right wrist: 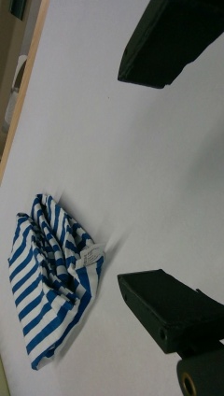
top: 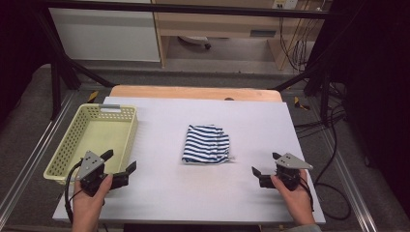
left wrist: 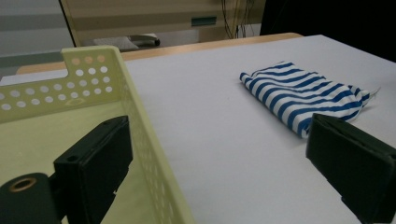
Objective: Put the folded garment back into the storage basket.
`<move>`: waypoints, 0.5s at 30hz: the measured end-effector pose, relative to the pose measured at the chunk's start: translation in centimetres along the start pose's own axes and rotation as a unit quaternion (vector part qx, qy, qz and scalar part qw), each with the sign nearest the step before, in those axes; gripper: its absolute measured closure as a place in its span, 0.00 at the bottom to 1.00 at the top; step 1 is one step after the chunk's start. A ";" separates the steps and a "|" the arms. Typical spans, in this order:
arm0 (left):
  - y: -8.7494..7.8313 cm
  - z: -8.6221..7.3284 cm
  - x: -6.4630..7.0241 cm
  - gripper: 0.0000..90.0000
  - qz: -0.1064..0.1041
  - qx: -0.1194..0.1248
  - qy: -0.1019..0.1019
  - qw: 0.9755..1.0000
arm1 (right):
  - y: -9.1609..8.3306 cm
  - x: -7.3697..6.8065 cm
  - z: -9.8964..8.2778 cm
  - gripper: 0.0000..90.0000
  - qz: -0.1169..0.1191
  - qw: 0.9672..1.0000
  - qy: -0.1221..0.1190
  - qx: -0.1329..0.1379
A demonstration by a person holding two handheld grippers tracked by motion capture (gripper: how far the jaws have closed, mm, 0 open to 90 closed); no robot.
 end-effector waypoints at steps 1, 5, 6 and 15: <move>0.0 0.0 0.0 0.08 0.000 0.000 0.000 1.000 | 0.0 -0.1 0.0 0.05 -0.001 1.000 -0.003 0.000; 0.0 0.5 1.0 0.08 -0.001 0.009 0.008 1.000 | 0.1 -0.3 0.0 0.05 -0.002 1.000 -0.007 0.002; 0.0 0.7 1.5 0.08 -0.008 0.014 0.007 1.000 | 0.0 -0.3 0.0 0.05 -0.001 1.000 -0.007 0.003; 1.4 1.5 5.8 0.08 -0.047 -0.006 0.020 0.999 | 0.5 -0.6 0.0 0.05 0.000 1.000 -0.006 -0.005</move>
Point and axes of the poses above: each handheld gripper's, and its own axes: y roughly forward along the jaws, z roughly out of its top, x roughly to its right, the point moved 6 cm from there along y, roughly forward along the jaws, and after that the axes turned 10 degrees about -x, right-handed, at the moved point
